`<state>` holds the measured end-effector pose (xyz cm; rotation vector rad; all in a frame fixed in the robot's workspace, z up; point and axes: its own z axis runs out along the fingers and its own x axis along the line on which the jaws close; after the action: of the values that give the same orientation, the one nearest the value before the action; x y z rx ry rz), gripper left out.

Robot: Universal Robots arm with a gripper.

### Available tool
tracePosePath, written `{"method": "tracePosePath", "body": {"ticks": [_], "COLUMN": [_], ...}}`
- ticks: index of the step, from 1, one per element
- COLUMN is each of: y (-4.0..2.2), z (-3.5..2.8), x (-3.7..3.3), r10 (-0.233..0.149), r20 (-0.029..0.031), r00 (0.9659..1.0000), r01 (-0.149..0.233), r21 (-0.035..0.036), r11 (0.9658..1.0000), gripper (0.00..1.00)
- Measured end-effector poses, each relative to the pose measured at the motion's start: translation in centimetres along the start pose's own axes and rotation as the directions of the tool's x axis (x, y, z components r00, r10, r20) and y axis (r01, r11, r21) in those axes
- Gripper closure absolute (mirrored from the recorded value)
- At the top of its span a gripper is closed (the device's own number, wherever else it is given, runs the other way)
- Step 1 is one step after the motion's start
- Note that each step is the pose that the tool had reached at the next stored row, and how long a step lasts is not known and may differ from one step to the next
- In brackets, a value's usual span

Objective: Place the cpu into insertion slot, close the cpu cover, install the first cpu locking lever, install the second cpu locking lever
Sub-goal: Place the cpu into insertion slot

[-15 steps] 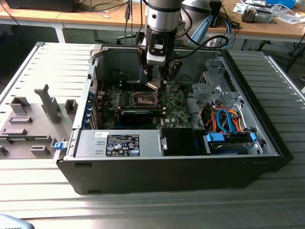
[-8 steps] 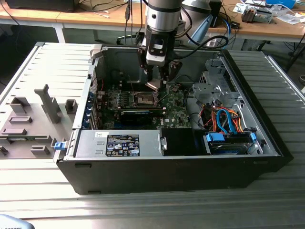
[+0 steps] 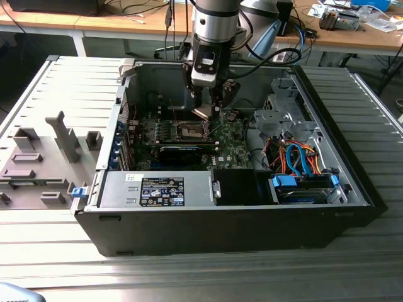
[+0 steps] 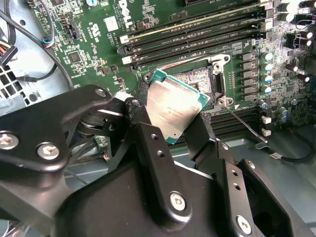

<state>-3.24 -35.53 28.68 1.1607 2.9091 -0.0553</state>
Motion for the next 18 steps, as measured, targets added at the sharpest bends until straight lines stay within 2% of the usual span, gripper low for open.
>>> {"method": "tracePosePath", "body": {"ticks": [18], "y": [0.0], "z": [0.05], "x": [0.0], "r10": [0.023], "r20": [-0.0007], "r00": [0.9997], "r01": [-0.023], "r21": [0.0005], "r11": [0.9997], "gripper": [0.46]}}
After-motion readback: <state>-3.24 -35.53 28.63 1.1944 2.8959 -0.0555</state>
